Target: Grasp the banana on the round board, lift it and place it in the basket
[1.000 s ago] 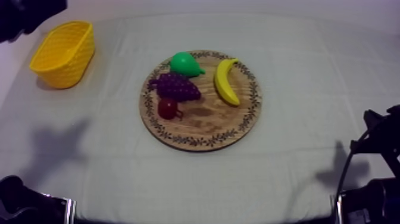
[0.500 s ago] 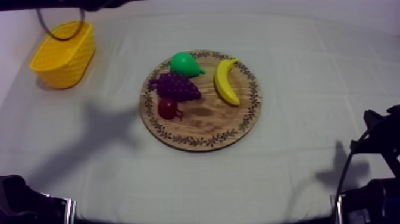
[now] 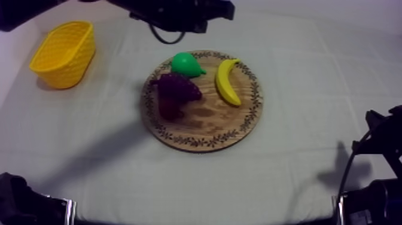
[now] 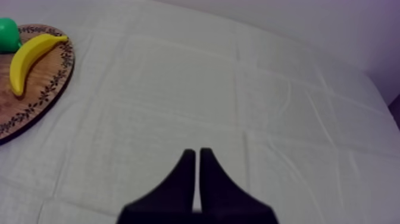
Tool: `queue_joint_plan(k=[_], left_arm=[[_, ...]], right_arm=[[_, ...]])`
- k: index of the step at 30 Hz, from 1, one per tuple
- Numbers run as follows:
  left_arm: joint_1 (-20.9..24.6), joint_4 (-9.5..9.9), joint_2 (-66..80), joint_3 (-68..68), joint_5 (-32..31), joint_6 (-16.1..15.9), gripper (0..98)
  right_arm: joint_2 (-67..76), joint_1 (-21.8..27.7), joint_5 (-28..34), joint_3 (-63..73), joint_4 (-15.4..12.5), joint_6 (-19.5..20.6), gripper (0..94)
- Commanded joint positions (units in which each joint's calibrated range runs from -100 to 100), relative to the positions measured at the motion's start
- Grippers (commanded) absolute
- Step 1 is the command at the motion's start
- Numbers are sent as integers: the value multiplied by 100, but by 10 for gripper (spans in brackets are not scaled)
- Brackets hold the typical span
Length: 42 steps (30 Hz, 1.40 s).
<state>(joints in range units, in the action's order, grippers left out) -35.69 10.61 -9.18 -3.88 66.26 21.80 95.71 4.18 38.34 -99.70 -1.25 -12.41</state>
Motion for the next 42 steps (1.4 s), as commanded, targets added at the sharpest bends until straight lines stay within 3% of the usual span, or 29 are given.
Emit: queue_joint_plan(k=[1,7,12,14,20,23,30,42], left_arm=[[-15,10,-445,-402,348,82,6],[-59,17,-1244,-1614,1267,205,17],[-59,-34,-1670,-2334,1634,251,125],[-53,-53,-1757,-2456,1704,307,223],[-51,-68,-1945,-2584,1818,428,671],[-35,-95,-2088,-2707,1910,451,776],[20,-204,-2627,-3188,2225,427,825],[91,-417,-4030,-4383,2673,314,797]], right_arm=[[4,3,-3,3,1,-2,6],[4,3,-3,3,1,-2,6],[4,3,-3,3,1,-2,6],[4,3,-3,3,1,-2,6],[4,3,-3,3,1,-2,6],[4,3,-3,3,1,-2,6],[4,3,-3,3,1,-2,6],[4,3,-3,3,1,-2,6]])
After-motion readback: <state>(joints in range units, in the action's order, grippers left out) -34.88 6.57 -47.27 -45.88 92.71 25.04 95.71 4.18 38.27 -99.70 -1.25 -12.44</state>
